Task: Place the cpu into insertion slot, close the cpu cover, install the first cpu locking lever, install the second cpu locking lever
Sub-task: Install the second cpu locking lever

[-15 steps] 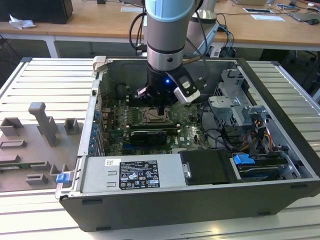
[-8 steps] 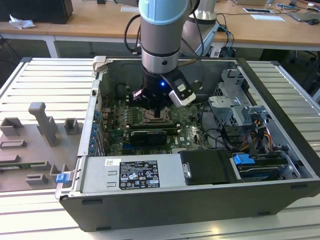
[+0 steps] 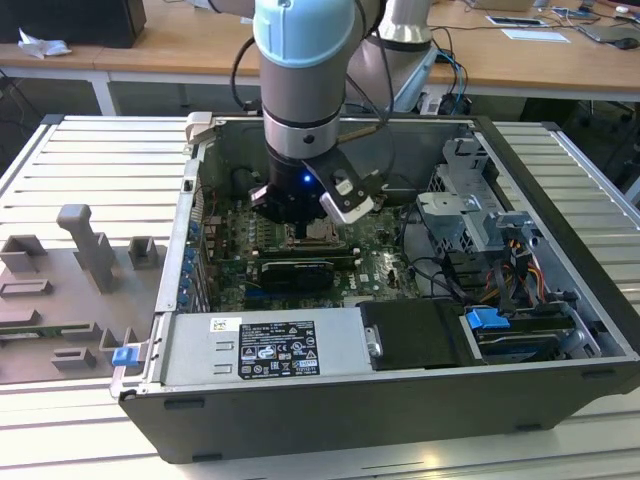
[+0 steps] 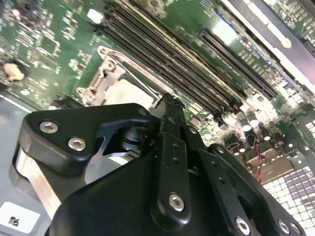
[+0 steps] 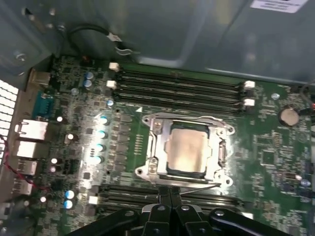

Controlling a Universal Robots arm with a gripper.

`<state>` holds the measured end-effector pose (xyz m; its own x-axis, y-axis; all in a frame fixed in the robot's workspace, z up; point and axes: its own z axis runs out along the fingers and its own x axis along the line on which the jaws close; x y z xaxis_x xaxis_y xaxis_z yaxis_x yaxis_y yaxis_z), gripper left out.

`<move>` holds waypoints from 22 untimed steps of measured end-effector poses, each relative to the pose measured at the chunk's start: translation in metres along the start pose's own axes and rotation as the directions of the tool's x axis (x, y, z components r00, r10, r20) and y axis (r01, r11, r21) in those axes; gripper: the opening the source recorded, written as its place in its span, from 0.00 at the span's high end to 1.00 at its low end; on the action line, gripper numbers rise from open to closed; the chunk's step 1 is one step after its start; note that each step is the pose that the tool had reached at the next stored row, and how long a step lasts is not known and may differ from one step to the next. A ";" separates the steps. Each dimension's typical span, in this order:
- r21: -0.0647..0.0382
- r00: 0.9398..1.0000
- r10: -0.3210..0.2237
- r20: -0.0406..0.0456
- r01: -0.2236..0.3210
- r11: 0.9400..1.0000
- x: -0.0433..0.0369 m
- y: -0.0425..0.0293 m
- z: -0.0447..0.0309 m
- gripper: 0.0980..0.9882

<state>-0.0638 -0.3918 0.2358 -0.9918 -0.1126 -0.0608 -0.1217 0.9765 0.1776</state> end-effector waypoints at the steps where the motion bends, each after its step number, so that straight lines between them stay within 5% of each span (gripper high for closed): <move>1: -0.001 1.000 -0.001 0.000 0.001 1.000 0.0017 -0.0002 0.0019 0.99; 8: -0.004 1.000 -0.003 0.000 0.003 1.000 0.0071 -0.0020 0.0150 0.99; 13: -0.050 1.000 -0.001 0.006 0.002 0.999 0.0126 -0.0066 0.0171 0.99; 16: -0.061 1.000 -0.001 0.007 0.001 0.998 0.0163 -0.0102 0.0212 0.99; 18: -0.086 1.000 0.000 0.010 0.001 0.996 0.0186 -0.0147 0.0231 0.99; 22: -0.108 1.000 0.001 0.013 0.000 0.994 0.0201 -0.0192 0.0269 0.99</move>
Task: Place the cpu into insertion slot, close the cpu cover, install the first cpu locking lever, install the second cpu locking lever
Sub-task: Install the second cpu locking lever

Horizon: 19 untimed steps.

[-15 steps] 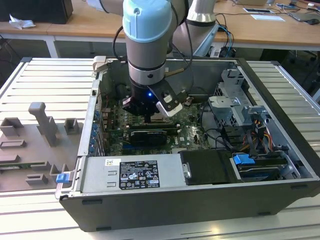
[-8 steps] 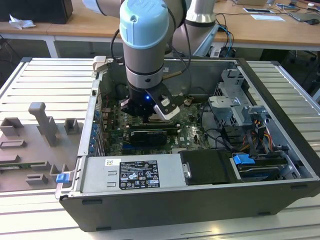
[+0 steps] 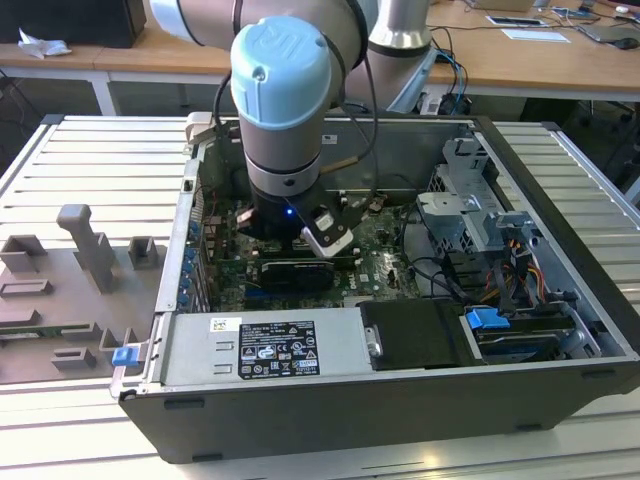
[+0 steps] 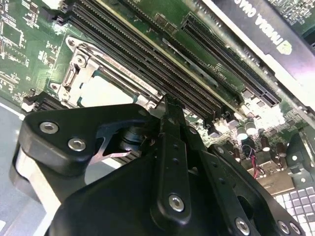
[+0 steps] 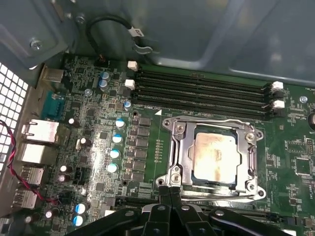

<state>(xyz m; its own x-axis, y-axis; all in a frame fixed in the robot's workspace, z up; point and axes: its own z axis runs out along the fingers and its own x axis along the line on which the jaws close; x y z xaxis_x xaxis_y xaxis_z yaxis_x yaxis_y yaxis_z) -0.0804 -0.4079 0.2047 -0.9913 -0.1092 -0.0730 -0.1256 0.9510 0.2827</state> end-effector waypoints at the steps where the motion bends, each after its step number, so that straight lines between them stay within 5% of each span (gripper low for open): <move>1: -0.005 1.000 0.000 0.001 0.000 1.000 0.0003 -0.0003 0.0008 0.99; 6: -0.031 1.000 0.001 0.004 -0.001 1.000 0.0022 -0.0020 0.0071 0.99; 19: -0.038 1.000 0.002 0.005 -0.001 0.999 0.0067 0.0018 0.0113 0.99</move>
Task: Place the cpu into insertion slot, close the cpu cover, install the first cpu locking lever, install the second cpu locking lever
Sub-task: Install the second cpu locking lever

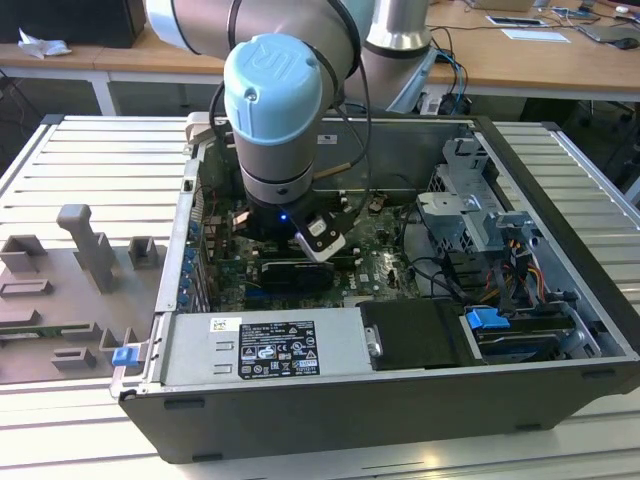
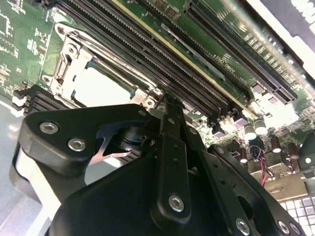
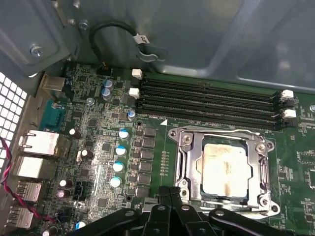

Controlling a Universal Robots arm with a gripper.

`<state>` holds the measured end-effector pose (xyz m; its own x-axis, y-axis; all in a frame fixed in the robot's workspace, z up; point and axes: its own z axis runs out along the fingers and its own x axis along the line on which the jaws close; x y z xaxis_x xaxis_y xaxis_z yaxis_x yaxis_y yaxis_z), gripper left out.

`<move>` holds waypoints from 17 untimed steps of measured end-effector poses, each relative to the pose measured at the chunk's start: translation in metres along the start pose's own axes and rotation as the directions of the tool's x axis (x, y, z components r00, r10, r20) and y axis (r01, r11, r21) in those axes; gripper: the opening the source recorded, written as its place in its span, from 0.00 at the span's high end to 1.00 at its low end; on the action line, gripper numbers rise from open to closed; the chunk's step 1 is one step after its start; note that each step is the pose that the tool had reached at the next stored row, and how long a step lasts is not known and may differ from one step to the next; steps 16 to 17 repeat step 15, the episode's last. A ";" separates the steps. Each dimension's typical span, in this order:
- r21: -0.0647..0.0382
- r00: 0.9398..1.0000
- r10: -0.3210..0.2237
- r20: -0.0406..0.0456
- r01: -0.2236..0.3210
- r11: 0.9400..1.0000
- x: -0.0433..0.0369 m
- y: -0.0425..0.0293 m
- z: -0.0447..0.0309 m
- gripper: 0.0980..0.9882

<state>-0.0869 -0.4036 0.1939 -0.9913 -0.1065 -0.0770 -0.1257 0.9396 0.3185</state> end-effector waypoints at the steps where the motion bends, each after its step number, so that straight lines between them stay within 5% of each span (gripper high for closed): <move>1: 0.000 1.000 0.000 0.000 0.000 1.000 0.0002 0.0000 0.0000 0.99; 6: 0.000 1.000 0.000 0.000 0.000 1.000 0.0002 0.0013 -0.0035 0.99; 13: 0.000 1.000 0.000 0.000 0.000 1.000 -0.0017 0.0098 -0.0274 0.99; 17: 0.000 1.000 0.000 0.000 0.000 1.000 -0.0019 0.0106 -0.0294 0.99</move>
